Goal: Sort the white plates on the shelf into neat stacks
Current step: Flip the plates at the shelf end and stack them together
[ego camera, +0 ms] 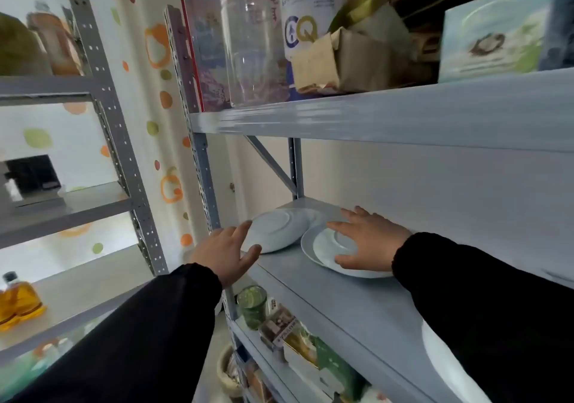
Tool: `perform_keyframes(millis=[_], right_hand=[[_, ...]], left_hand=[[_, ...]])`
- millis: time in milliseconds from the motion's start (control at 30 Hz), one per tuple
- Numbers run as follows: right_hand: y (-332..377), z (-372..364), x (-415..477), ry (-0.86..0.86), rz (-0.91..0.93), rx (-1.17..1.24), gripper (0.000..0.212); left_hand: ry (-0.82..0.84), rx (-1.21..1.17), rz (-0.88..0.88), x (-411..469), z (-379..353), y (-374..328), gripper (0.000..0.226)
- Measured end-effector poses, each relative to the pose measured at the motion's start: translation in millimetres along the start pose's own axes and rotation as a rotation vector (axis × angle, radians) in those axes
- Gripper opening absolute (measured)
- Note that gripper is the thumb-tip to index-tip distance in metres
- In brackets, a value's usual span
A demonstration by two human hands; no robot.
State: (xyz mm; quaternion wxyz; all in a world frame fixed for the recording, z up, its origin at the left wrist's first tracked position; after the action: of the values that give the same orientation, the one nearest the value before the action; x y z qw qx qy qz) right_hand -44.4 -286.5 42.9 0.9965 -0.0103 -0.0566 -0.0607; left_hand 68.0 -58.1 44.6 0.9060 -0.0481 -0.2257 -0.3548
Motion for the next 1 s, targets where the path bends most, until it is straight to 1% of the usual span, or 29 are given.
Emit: perform_keyframes(millis=[100, 233, 333, 400, 567, 633, 700, 867, 933, 1000], right_hand=[[3.0, -10.7, 23.5, 0.015, -0.039, -0.017, 0.084], [5.8, -25.5, 57.3, 0.035, -0.113, -0.031, 0.082], [12.1, -33.6, 79.0, 0.002, -0.169, -0.003, 0.083], [16.4, -47.9, 89.0, 0.021, -0.217, 0.018, 0.085], [26.2, -64.8, 103.6, 0.044, -0.325, 0.045, 0.086], [31.7, -66.1, 104.5, 0.035, -0.355, 0.061, 0.085], [35.0, -69.1, 101.8, 0.039, -0.378, 0.045, 0.082], [28.6, -77.9, 96.3, 0.12, -0.449, 0.001, 0.081], [25.6, -75.5, 98.1, 0.124, -0.459, -0.006, 0.08], [24.3, -71.7, 101.1, 0.119, -0.464, -0.012, 0.08]], left_hand=[[-0.015, -0.01, -0.023, 23.6, -15.2, 17.3, 0.071], [0.021, -0.059, -0.063, 63.2, -47.9, 38.1, 0.073], [0.069, -0.085, -0.11, 87.4, -76.3, 47.0, 0.072], [0.111, -0.111, -0.167, 98.4, -93.5, 45.9, 0.075], [0.267, -0.118, -0.313, 120.0, -128.8, 43.6, 0.092], [0.362, -0.086, -0.377, 117.5, -145.9, 39.6, 0.105], [0.415, -0.074, -0.427, 109.4, -159.9, 34.6, 0.118], [0.397, -0.054, -0.529, 93.5, -160.0, 31.4, 0.125], [0.407, -0.022, -0.577, 87.5, -156.5, 33.8, 0.123], [0.381, 0.035, -0.636, 84.0, -153.1, 35.6, 0.116]])
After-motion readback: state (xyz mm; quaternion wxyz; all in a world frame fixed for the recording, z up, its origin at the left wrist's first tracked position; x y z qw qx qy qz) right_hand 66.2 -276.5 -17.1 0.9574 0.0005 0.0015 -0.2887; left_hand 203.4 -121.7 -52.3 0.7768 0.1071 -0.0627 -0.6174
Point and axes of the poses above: each hand's wrist, its own x-axis towards the middle knuckle, its own z-axis out of the back of the hand, y = z × x, the point moved 10 cm from there along x, towards the middle knuckle, and after that the axes turned 3 degrees about -z, right-handed, at the moved point
